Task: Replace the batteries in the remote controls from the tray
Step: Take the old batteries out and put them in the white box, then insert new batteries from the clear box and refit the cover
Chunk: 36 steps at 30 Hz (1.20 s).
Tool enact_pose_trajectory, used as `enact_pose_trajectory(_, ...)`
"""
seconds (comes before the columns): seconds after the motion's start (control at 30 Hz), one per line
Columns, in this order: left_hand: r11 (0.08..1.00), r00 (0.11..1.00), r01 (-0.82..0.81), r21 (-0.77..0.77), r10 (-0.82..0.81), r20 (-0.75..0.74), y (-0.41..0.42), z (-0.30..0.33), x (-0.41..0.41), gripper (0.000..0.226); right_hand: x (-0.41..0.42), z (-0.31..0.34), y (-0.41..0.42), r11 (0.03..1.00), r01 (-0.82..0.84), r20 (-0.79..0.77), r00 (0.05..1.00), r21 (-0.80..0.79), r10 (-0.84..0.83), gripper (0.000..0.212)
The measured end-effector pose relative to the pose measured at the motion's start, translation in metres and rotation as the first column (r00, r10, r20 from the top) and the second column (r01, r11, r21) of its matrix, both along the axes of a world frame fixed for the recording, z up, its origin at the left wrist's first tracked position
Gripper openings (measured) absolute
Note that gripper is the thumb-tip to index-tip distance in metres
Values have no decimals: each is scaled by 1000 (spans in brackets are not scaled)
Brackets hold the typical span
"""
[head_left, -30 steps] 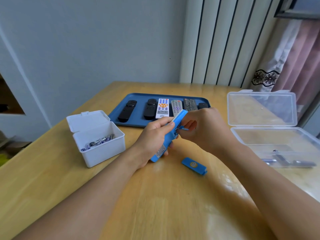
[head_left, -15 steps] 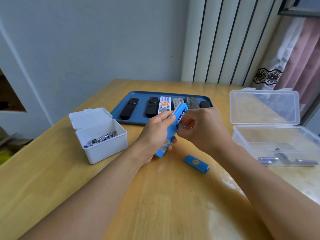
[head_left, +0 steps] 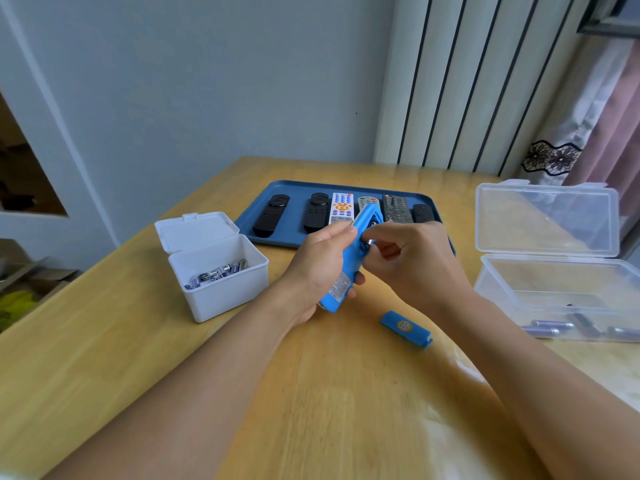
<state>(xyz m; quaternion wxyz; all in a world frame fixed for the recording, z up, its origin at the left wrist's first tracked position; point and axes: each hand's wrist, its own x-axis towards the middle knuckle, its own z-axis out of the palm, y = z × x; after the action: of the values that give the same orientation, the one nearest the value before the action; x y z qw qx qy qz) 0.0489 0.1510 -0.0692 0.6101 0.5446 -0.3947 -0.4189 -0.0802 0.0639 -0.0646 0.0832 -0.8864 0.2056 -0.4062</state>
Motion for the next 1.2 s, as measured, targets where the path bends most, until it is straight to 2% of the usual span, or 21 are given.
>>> enact_pose_trajectory(0.1, 1000, 1000, -22, 8, 22, 15, 0, 0, 3, 26, 2, -2, -1, 1000, 15, 4, 1000, -21, -15, 23)
enact_pose_trajectory(0.27, 1000, 998, -20, 0, 20, -51, 3, 2, 2, 28, -1, -3, -2, 974, -59, 45, 998, 217, 50, 19)
enact_pose_trajectory(0.37, 997, 995, -72, -33, 69, -75, 6, 5, 2, 30, -1, 1, 2, 920, -190, 255, 961, 342, 104, 16)
enact_pose_trajectory(0.47, 980, 981, -177, -89, 168, -97, 13, 14, 9, 28, -1, 14, 6, 817, -331, 506, 861, 471, 57, 10)
enact_pose_trajectory(0.53, 963, 970, -232, -135, 219, -106, 20, 23, 16, 25, 4, 18, 8, 712, -397, 561, 828, 579, 5, 11)
enact_pose_trajectory(0.63, 937, 959, -275, -217, 251, -135, 37, 40, 36, 19, 26, 17, 13, 525, -426, 510, 860, 737, -20, 9)
enact_pose_trajectory(0.73, 912, 952, -305, -274, 287, -103, 63, 51, 69, 17, 59, 17, 25, 457, -402, 377, 914, 794, 149, 10)
enact_pose_trajectory(0.8, 894, 938, -346, -284, 336, -84, 82, 51, 91, 18, 82, 19, 36, 472, -388, 291, 919, 792, 266, 9)
enact_pose_trajectory(0.9, 858, 905, -424, -289, 411, -108, 97, 47, 113, 20, 107, 17, 46, 665, -252, 73, 956, 703, 285, 7)
enact_pose_trajectory(0.97, 834, 883, -468, -292, 450, -132, 100, 45, 120, 21, 116, 13, 46, 763, -198, 5, 969, 615, 248, 7)
enact_pose_trajectory(1.07, 814, 863, -504, -287, 484, -143, 96, 45, 122, 21, 113, 8, 47, 829, -175, -22, 975, 531, 220, 13)
enact_pose_trajectory(1.2, 838, 885, -465, -285, 436, -161, 81, 46, 98, 22, 84, 21, 45, 888, -170, 55, 985, 427, 163, 12)
